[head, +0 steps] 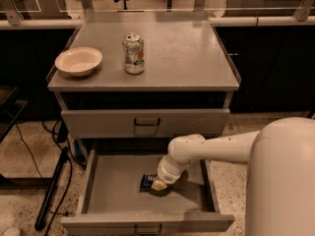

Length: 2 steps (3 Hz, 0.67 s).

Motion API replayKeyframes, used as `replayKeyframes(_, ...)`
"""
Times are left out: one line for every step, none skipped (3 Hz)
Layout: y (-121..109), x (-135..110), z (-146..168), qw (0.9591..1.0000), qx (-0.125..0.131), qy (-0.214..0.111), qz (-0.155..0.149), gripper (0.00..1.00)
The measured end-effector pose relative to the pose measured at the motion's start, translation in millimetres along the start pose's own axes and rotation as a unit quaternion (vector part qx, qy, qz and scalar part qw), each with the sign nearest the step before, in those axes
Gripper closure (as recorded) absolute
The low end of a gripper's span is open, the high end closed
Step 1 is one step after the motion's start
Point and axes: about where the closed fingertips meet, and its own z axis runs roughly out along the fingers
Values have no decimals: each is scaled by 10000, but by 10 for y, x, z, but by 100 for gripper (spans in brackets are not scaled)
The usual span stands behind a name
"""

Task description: Pick rxbar blueberry from middle drawer and place on counter

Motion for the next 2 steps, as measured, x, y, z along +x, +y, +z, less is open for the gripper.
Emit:
replayKeyframes(86,-130,-393,9998,206,31,69,100)
replayKeyframes(64,-167,-468,9996,273,25,41,100)
